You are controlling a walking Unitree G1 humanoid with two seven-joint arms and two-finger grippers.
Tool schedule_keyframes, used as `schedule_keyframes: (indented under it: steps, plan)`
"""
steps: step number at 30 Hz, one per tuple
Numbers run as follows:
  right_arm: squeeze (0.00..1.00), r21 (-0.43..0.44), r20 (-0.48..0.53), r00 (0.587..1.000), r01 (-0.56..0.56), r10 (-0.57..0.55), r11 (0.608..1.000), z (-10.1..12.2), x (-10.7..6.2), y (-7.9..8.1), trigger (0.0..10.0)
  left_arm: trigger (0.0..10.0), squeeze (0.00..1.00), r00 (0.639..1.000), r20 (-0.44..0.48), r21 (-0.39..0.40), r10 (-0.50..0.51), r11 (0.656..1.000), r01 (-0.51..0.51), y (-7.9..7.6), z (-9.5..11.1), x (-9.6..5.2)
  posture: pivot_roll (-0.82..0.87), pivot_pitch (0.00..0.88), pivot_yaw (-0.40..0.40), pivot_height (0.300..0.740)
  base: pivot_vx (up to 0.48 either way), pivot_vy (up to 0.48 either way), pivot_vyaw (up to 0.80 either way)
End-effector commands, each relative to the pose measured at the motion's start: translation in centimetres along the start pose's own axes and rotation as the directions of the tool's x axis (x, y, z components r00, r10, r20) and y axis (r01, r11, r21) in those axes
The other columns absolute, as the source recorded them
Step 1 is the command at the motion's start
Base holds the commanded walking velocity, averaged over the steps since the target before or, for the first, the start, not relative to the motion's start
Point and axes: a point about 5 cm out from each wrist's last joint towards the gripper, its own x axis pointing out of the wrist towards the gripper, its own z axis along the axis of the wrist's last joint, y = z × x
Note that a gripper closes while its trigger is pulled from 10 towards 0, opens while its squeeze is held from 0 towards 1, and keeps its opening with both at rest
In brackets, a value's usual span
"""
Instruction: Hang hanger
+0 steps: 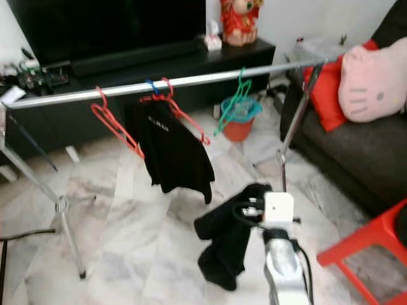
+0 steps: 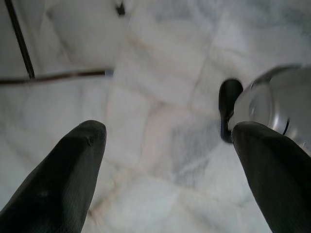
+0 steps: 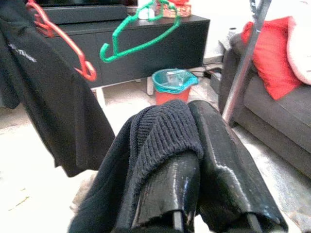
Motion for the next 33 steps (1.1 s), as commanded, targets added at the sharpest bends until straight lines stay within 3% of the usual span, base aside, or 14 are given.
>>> schedule_keyframes:
  steps: [1,5,9,17,33]
  plan:
    - [0.0,0.007,0.038,0.999,-0.028,0.028,1.0,0.9,0.6,0.8,10.0,10.0,0.0,0.999,-0.037,-0.006,0.022,1.0,-0.023,0.4,-1.0,-0.3,-0.01,0.0,0.0,0.74,0.0,0.0,0.0]
    - [0.0,-0.026,0.053,0.997,-0.051,0.052,0.998,1.2,0.6,1.2,10.0,10.0,0.0,0.999,-0.037,-0.007,0.022,1.0,-0.022,0.4,-0.9,-0.3,-0.01,0.0,-0.005,0.74,0.0,0.0,0.74]
    - [0.0,0.0,0.051,0.997,-0.055,0.055,0.998,1.1,0.5,1.5,10.0,10.0,0.0,0.999,-0.037,-0.01,0.022,1.0,-0.023,0.4,-0.9,-0.3,0.0,0.0,-0.013,0.74,0.0,0.0,0.61]
    - [0.0,0.01,0.05,0.996,-0.076,0.075,0.997,1.3,0.7,2.3,10.0,10.0,0.0,0.999,-0.033,-0.012,0.022,1.0,-0.022,0.4,-0.9,-0.3,0.0,0.0,-0.014,0.74,0.0,-0.246,0.0]
    - [0.0,0.002,0.052,0.996,-0.077,0.076,0.997,1.4,0.7,2.4,10.0,10.0,0.0,0.999,-0.031,-0.011,0.023,1.0,-0.023,0.6,-0.7,-0.2,-0.01,0.0,-0.004,0.74,0.0,-0.36,0.0]
